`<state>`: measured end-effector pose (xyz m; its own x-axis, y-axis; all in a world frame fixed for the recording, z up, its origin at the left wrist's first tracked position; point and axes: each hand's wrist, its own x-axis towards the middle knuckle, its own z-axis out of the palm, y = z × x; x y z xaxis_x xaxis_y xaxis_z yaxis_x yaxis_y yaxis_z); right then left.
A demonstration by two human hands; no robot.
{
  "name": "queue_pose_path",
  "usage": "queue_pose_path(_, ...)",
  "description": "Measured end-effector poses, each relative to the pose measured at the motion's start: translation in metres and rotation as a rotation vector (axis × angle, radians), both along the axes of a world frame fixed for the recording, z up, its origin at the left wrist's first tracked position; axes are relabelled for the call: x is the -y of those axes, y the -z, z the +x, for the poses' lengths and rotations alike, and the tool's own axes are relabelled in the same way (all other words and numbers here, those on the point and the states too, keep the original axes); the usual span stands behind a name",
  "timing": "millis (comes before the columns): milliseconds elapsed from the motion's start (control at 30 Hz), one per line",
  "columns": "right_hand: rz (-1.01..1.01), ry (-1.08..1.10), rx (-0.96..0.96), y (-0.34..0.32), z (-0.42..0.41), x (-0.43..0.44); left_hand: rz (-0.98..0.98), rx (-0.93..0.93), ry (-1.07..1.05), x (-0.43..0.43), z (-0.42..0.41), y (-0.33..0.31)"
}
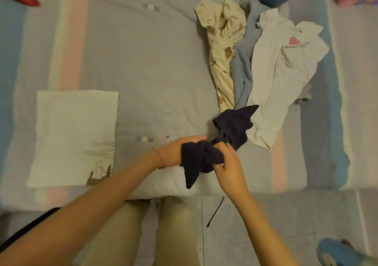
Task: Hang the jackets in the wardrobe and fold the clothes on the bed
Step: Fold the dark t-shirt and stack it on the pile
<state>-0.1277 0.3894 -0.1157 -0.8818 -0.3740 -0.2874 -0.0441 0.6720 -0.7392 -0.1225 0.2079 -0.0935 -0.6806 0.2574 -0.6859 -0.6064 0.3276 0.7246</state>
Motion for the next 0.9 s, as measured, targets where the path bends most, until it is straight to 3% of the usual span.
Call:
queue_pose_path(133,-0.312,0.259,0.02,-0.092,-0.003,0.036,-0.137,-0.046,-0.17,0.031,0.022,-0.055)
queue_pose_path(200,-0.391,0.276,0.012,-0.141,-0.007,0.052,-0.23,-0.044,-0.168,0.051,0.032,-0.085)
queue_pose_path(267,-0.441,0.273,0.077,-0.181,-0.012,0.07,-0.247,-0.177,-0.341,0.065,0.032,-0.121)
queue_pose_path(367,-0.614,0.307,0.356,-0.247,-0.018,0.094,-0.029,-0.486,-0.646,0.081,0.045,-0.21)
queue_pose_path(433,-0.681,0.316,0.464,-0.289,-0.024,0.101,0.033,-0.616,-0.711,0.095,0.046,-0.259)
queue_pose_path(533,-0.84,0.349,0.553,-0.335,-0.03,0.103,0.083,-0.628,-0.732,0.112,0.046,-0.31)
queue_pose_path(600,-0.952,0.252,0.601,-0.355,-0.028,0.105,0.217,-0.483,-0.766,0.123,0.05,-0.335)
queue_pose_path(700,-0.695,0.005,0.328,-0.38,-0.019,0.117,0.448,-0.383,-0.583,0.139,0.061,-0.371)
queue_pose_path(800,-0.473,0.078,-0.034,-0.395,-0.014,0.13,0.332,-0.443,-0.524,0.152,0.062,-0.391)
queue_pose_path(900,-0.489,0.107,-0.113,-0.409,-0.015,0.136,0.192,-0.54,-0.686,0.168,0.056,-0.4)
